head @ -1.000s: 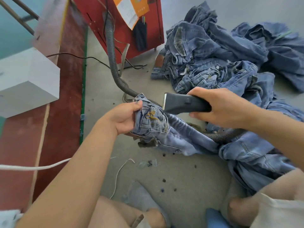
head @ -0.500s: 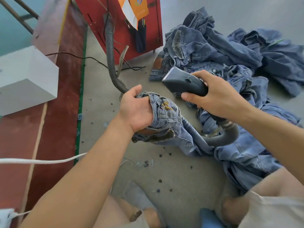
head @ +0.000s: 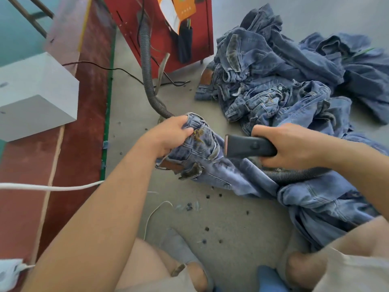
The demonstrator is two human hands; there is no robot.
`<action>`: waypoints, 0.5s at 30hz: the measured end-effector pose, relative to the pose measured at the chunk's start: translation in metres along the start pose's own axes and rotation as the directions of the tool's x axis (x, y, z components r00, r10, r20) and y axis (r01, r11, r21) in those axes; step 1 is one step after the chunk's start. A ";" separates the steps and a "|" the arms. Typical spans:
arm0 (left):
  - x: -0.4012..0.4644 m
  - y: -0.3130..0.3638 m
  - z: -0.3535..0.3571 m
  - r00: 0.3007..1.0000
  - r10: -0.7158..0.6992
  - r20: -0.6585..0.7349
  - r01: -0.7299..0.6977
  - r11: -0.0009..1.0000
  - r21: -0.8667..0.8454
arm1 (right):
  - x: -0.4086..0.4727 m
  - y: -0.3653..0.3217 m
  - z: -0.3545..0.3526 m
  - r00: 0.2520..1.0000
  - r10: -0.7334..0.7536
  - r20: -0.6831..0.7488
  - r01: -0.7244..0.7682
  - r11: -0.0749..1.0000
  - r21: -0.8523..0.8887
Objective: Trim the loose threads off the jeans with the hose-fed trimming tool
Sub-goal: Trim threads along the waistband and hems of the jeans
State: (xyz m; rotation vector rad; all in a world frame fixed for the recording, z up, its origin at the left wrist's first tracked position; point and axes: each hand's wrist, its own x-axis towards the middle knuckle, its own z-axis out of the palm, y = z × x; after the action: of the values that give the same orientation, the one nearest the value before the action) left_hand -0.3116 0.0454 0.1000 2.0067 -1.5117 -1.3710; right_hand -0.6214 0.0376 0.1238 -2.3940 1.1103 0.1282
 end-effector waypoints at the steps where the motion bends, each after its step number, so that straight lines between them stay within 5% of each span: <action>1: 0.001 -0.007 -0.003 1.000 0.009 -0.014 -0.007 0.988 0.152 | 0.001 0.001 -0.003 1.000 0.009 -0.027 -0.008 0.999 0.034; 4: 0.001 -0.020 0.002 0.993 -0.030 -0.117 0.062 0.957 0.283 | 0.000 0.004 -0.009 0.998 0.030 -0.055 -0.025 0.995 0.094; 6: -0.002 -0.024 0.011 0.980 -0.089 -0.177 0.114 0.984 0.137 | -0.002 0.006 -0.009 0.999 0.016 -0.046 -0.011 0.995 0.104; 9: 0.000 -0.025 0.010 0.991 -0.133 -0.002 0.131 0.985 -0.114 | -0.003 0.009 -0.006 0.999 -0.005 -0.047 0.010 0.993 0.119; 12: -0.010 -0.032 -0.007 0.973 -0.066 0.222 0.019 0.978 0.208 | -0.003 0.011 -0.006 0.998 -0.014 -0.064 0.022 0.991 0.128; 15: -0.009 -0.044 -0.007 0.991 -0.065 0.121 -0.023 0.789 0.614 | -0.005 0.016 -0.008 0.998 -0.001 -0.070 0.011 0.989 0.145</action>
State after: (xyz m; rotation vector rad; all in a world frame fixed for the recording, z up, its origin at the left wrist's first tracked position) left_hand -0.2799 0.0689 0.0782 2.3202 -2.2343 -1.1240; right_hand -0.6379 0.0289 0.1255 -2.2867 1.1045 -0.0378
